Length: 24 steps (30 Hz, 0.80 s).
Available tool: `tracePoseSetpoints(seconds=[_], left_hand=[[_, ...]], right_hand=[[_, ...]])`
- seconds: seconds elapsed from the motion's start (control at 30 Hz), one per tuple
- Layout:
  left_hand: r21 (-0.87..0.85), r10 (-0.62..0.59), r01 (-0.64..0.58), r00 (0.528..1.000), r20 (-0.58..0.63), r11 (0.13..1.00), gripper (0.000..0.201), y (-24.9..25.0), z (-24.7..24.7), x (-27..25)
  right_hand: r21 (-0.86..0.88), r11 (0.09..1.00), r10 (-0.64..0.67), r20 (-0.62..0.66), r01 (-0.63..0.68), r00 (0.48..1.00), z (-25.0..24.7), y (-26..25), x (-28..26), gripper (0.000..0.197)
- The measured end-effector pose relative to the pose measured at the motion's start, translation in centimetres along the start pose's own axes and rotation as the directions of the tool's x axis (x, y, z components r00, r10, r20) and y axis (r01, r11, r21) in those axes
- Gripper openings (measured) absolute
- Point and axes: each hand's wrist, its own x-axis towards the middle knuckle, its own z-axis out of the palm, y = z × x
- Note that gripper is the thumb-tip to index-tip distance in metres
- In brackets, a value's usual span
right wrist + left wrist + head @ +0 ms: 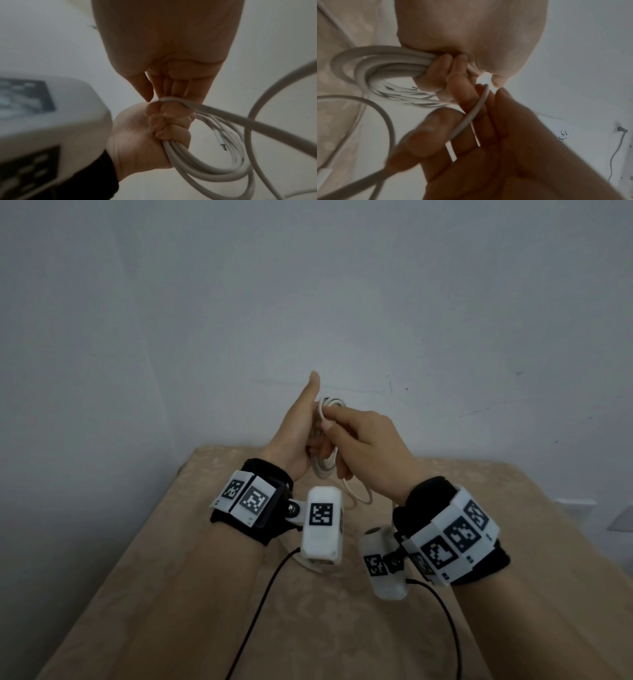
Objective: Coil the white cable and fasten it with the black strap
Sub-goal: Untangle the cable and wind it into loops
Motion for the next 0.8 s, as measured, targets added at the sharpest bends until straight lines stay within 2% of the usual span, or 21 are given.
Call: tracePoseSetpoints(seconds=[0.17,0.27,0.5,0.6,0.8], left_hand=[[-0.047,-0.055,0.051,0.996,-0.077,0.998,0.052,-0.3,-0.4,0.2],[-0.163,-0.054,0.041,0.996,-0.077,0.986,0.050,-0.4,-0.7,0.5],[-0.315,-0.047,0.016,0.995,-0.093,0.949,0.040,-0.5,-1.1,0.7],[-0.383,-0.049,0.024,0.997,-0.053,0.923,0.036,-0.4,-1.4,0.8],[-0.495,-0.029,0.000,0.998,-0.051,0.869,0.035,-0.4,-1.6,1.1]], right_hand=[[0.004,1.000,-0.019,0.080,0.019,0.997,0.4,-0.2,-0.3,0.024],[-0.015,0.999,-0.029,0.106,0.031,0.994,0.6,-0.2,-0.3,0.024],[-0.048,0.997,-0.057,0.111,0.063,0.992,0.5,-0.1,-0.4,0.026],[-0.053,0.997,-0.050,0.103,0.056,0.993,0.6,0.1,-0.3,0.029],[0.019,0.999,-0.029,0.105,0.027,0.994,0.7,0.4,-0.3,0.027]])
